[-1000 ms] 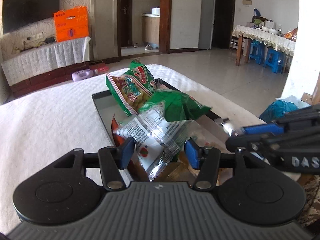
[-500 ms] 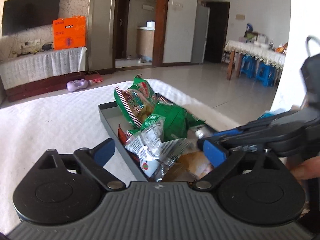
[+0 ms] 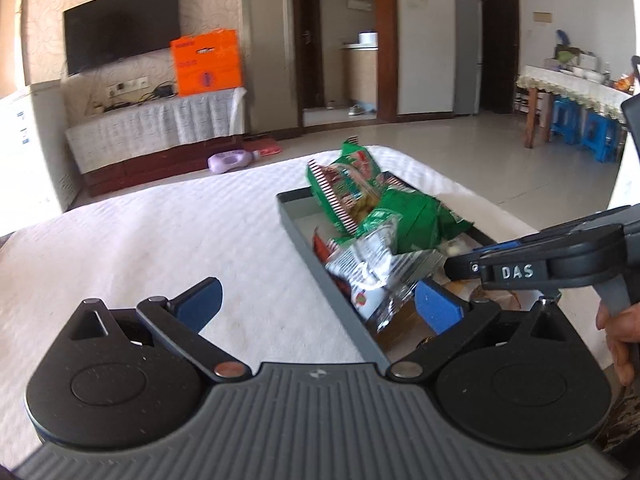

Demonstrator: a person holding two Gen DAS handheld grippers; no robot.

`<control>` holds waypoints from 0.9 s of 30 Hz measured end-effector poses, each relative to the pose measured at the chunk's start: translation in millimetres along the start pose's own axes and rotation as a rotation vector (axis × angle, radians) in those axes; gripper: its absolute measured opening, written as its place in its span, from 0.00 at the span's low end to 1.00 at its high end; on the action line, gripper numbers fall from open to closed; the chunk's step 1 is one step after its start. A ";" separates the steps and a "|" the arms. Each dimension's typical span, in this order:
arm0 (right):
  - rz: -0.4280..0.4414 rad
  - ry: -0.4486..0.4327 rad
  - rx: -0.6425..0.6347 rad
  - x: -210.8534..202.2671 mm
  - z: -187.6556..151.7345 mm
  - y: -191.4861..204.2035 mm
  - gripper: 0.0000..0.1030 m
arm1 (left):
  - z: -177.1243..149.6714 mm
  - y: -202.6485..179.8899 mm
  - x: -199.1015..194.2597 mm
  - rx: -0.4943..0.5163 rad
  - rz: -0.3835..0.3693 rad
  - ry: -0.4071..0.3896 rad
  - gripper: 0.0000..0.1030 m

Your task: Organize snacks

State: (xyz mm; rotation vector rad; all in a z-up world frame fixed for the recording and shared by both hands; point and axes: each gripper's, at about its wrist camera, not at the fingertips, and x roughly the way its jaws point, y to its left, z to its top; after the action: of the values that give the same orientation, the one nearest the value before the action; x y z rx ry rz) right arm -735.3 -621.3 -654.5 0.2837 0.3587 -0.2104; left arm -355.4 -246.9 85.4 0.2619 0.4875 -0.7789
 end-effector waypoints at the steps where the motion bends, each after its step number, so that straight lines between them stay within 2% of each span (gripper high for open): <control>1: 0.000 -0.004 0.003 -0.8 0.1 -0.8 0.37 | -1.1 -0.7 -1.9 0.000 0.018 -0.001 1.00; 9: -0.010 -0.037 0.020 -12.3 -3.0 -7.4 0.39 | -6.6 -5.9 -20.6 0.005 0.113 -0.008 1.00; 13: -0.043 -0.068 0.077 -24.0 -6.7 -14.5 0.49 | -5.8 -6.8 -25.1 -0.003 0.114 -0.011 1.00; 23: -0.031 -0.199 0.200 -61.4 -21.4 -26.0 0.50 | -0.1 -9.2 -31.5 -0.069 0.090 -0.035 1.00; 25: -0.037 -0.220 0.220 -67.4 -23.8 -27.9 0.54 | 0.5 -10.4 -30.6 -0.074 0.087 -0.035 1.00; 27: -0.046 -0.237 0.243 -73.0 -26.5 -29.5 0.55 | 1.0 -11.5 -30.1 -0.075 0.085 -0.036 1.00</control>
State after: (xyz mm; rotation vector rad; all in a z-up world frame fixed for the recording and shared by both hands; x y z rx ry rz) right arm -817.8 -629.8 -658.0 0.4856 0.1042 -0.3308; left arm -381.7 -236.9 101.2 0.1971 0.4681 -0.6803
